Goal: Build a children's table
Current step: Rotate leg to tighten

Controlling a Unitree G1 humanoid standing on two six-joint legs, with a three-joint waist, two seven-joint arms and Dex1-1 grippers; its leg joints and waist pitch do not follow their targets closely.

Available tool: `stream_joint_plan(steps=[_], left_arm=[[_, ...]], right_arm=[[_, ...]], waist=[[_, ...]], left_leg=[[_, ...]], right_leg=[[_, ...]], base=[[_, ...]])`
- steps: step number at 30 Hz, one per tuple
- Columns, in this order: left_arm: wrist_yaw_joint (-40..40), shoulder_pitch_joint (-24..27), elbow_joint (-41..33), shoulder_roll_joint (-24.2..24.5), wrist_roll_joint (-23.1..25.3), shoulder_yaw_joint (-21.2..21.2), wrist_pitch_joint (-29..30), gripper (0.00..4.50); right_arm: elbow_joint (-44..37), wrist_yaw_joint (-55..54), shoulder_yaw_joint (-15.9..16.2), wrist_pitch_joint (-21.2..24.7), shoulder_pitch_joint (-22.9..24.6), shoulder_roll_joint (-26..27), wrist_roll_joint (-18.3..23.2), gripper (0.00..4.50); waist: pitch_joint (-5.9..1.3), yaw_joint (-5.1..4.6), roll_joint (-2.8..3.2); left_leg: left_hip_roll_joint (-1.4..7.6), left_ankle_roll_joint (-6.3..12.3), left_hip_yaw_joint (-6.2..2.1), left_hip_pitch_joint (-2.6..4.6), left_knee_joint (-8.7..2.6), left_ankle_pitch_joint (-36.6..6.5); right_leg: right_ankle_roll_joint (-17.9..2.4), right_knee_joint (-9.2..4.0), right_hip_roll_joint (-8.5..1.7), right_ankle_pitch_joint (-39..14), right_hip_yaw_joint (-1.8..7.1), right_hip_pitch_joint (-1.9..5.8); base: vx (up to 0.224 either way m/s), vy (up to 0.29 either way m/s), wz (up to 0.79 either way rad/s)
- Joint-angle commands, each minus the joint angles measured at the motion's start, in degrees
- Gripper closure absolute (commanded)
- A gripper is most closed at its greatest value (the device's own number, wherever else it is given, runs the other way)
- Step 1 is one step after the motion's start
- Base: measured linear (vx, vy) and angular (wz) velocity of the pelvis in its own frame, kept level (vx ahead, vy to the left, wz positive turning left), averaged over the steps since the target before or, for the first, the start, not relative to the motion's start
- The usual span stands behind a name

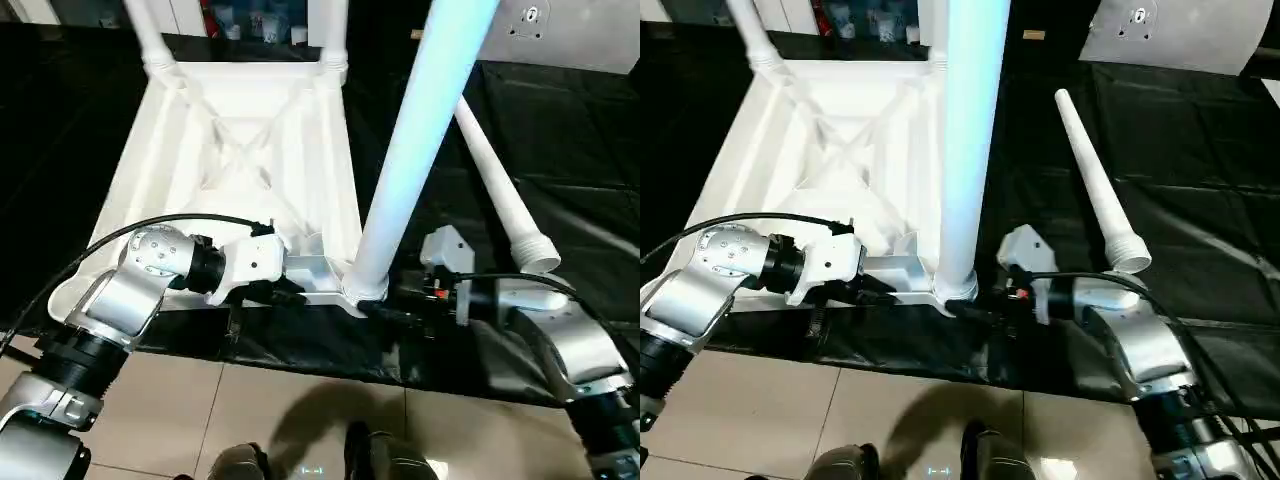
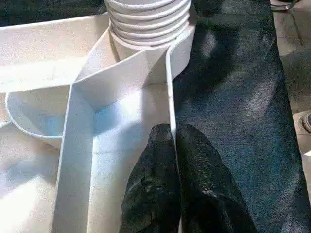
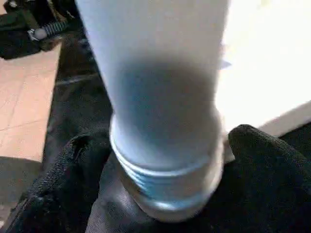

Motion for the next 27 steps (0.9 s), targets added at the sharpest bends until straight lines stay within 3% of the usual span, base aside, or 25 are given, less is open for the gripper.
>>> stream_joint_plan(steps=[1, 6, 15, 23, 27], left_arm=[[-2.7, 1.2, 0.1, -0.3, 0.9, -3.8, -1.0, 4.5], [-3.1, 1.1, 0.5, -0.4, 1.1, -4.0, -1.6, 4.5], [-3.2, 1.2, 0.8, -0.4, 1.4, -4.1, -2.2, 4.5], [-2.8, 1.2, 1.5, -0.5, 2.0, -4.2, -2.5, 4.5], [4.4, 1.9, -0.6, -3.2, 2.3, -2.1, 4.8, 4.5]], right_arm=[[0.0, 0.7, 0.3, 0.1, -0.3, 0.1, 1.3, 0.28], [0.9, 1.4, 0.3, 0.0, -0.9, 0.8, 1.6, 0.84], [1.8, 1.7, 0.2, -0.3, -1.3, 0.9, 1.7, 1.59], [1.0, 1.9, 0.9, -0.2, -0.3, 1.4, 1.4, 1.72], [1.1, -5.0, 0.9, 1.9, 1.0, 5.0, 0.0, 1.72]], waist=[[-5.52, -0.3, -0.29], [-5.46, -0.29, -0.39], [-5.98, -0.15, -0.29], [-6.34, -0.1, -0.13], [-6.55, -0.17, -0.02]], left_leg=[[2.99, 11.54, -0.23, -0.79, -2.56, 5.0], [2.71, 9.39, -0.2, -0.93, -2.59, 3.1], [2.64, 9.47, -0.23, -1.02, -2.35, 4.4], [2.67, 9.85, -0.23, -1.05, -2.2, 5.1], [2.8, 9.31, -0.2, -1.09, -2.24, 5.0]], right_leg=[[-11.8, -2.7, -5.07, -11.9, 3.96, 5.06], [-9.7, -3.1, -4.95, -16.1, 3.96, 5.16], [-10.2, -2.71, -4.89, -13.1, 3.91, 5.36], [-10.6, -2.53, -4.84, -11.5, 3.82, 5.44], [-11.0, -2.42, -4.87, -11.2, 3.81, 5.49]], base=[[0.0, 0.0, 0.0], [0.0, 0.0, 0.0], [0.0, 0.0, 0.0], [0.0, 0.0, 0.0], [0.0, 0.0, 0.0]])
